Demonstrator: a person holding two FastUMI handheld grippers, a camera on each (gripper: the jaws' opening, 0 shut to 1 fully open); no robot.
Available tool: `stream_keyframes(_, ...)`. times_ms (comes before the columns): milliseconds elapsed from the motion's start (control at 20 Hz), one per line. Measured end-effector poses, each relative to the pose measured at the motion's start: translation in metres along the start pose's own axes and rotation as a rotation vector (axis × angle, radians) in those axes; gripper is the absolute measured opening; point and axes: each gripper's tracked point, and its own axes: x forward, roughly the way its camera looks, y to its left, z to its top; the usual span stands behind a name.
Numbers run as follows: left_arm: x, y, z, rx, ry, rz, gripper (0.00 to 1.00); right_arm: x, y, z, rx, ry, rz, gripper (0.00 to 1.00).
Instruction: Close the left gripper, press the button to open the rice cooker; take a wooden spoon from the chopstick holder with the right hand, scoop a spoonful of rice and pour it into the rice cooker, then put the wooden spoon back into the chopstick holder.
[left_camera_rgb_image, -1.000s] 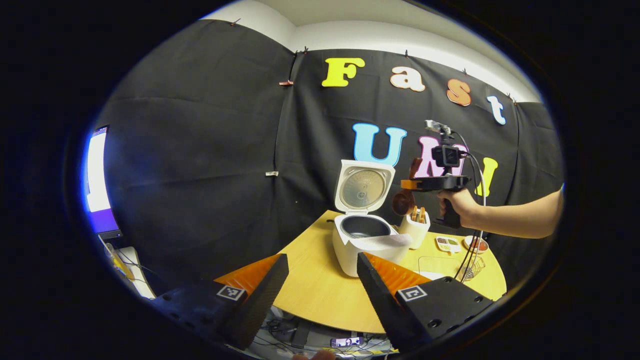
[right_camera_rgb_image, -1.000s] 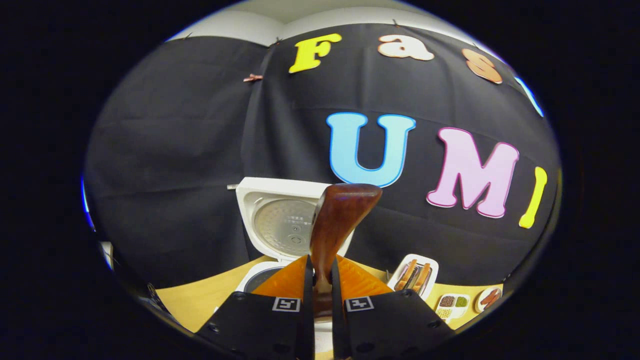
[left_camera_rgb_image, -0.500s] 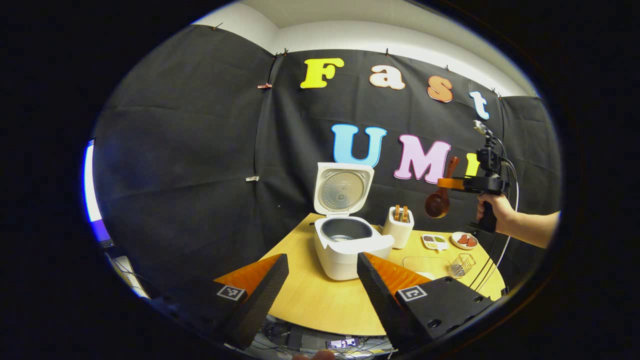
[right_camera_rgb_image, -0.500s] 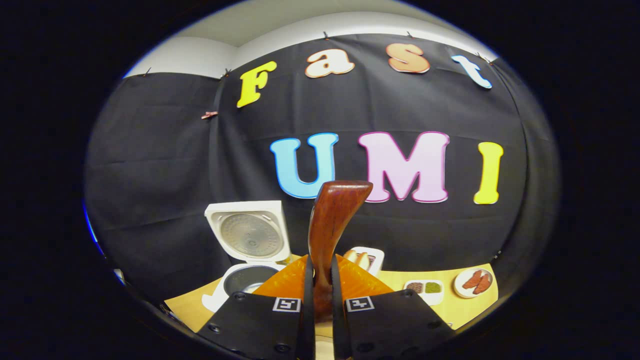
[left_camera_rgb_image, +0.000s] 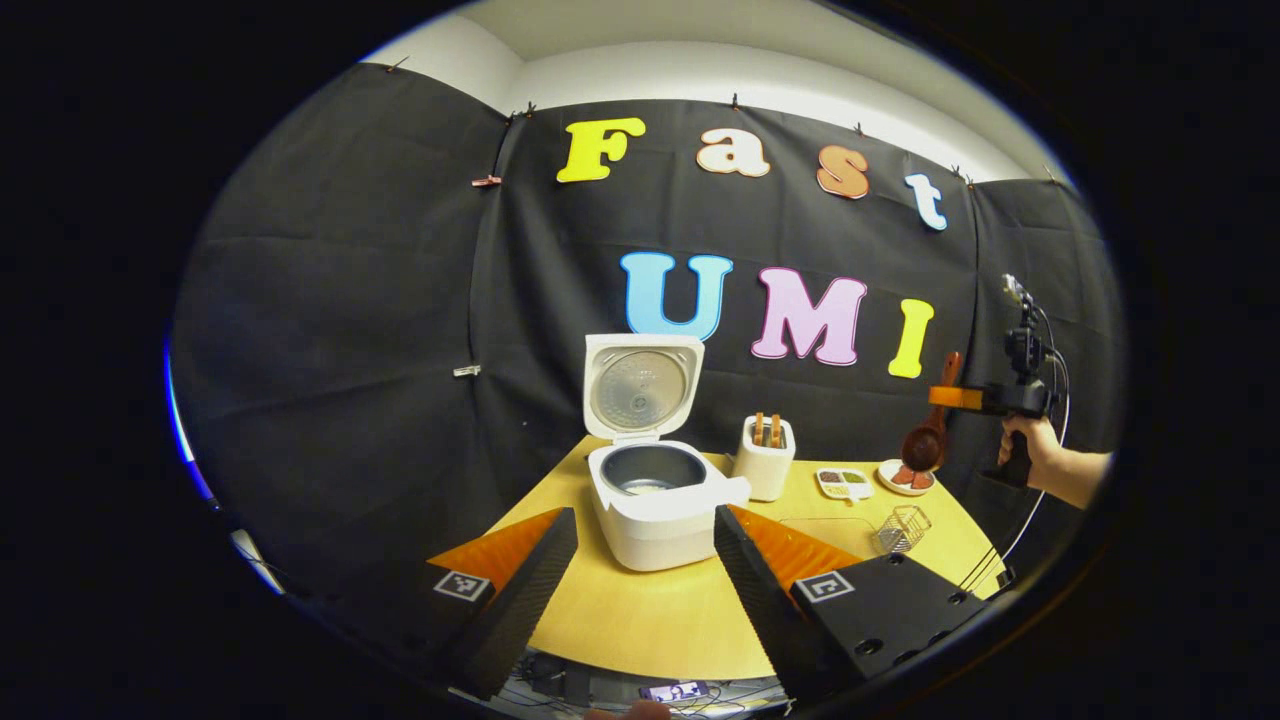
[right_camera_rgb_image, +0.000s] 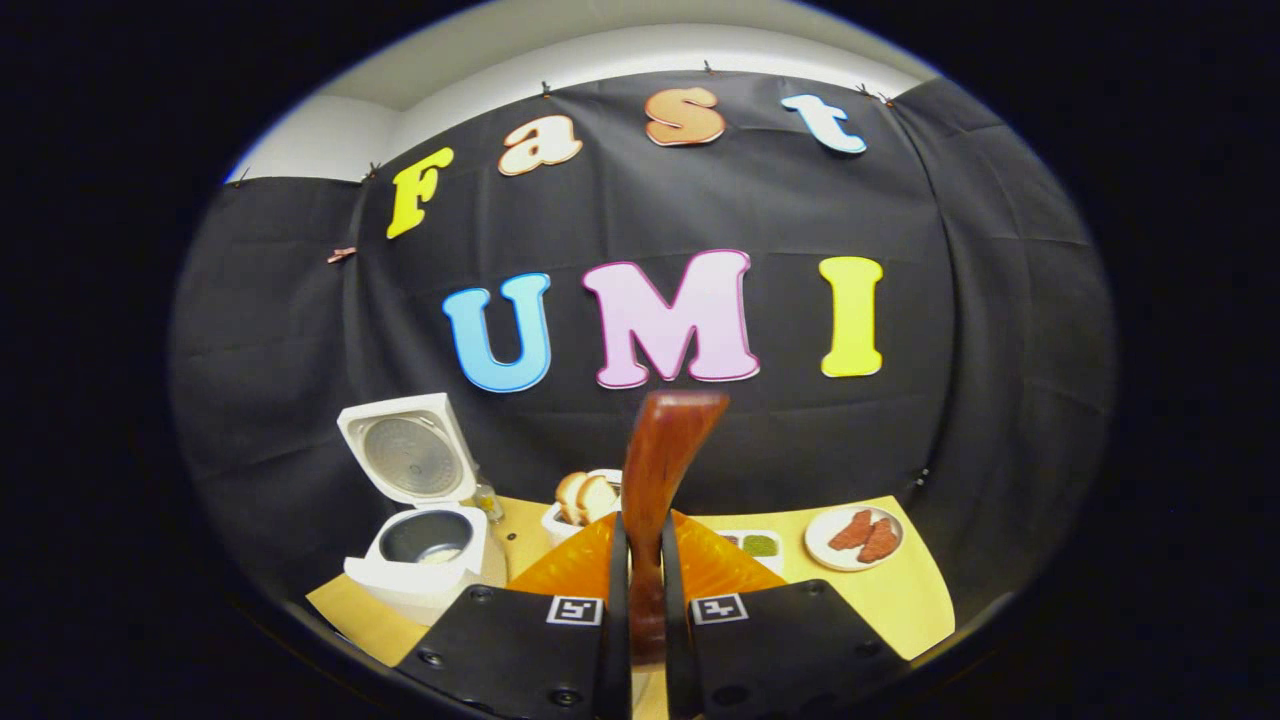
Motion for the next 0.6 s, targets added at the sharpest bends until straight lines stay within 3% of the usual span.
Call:
stream_keyframes(300,0.006,-0.018,0.006,0.028,0.007,-0.003,0.95,0.002,-0.076,-0.065,0.054,0.076,-0.121,0.18)
stream_keyframes(600,0.001,-0.027,0.012,0.049,0.019,0.037,0.95,0.027,-0.12,-0.131,0.177,0.154,-0.223,0.18)
